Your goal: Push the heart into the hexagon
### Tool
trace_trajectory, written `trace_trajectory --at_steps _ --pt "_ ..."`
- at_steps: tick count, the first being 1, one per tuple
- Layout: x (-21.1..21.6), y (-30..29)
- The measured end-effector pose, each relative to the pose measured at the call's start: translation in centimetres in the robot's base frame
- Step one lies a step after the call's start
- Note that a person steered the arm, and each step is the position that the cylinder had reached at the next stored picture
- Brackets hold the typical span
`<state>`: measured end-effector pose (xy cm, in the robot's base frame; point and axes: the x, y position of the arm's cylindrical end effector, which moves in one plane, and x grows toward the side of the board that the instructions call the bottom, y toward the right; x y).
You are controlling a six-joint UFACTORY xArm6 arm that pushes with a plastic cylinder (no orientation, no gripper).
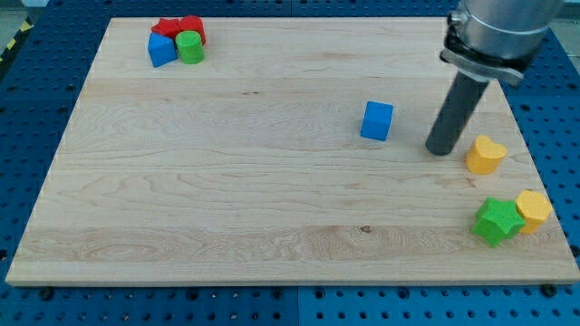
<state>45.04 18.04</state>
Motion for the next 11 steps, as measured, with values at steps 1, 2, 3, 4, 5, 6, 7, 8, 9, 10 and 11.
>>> trace_trajectory --at_steps 1,2,3,4,5,6,7,8,9,10,11 --pt "0.1 2.5" --pt "3.9 6.7" --pt "4.8 6.6" --pt "1.8 4.8" --pt "-1.0 8.2" --pt "-0.5 12.0" --pt "2.7 12.1" --pt "4.7 11.8" --pt "5.4 10.7" --pt "7.0 9.9" --pt "7.5 9.9"
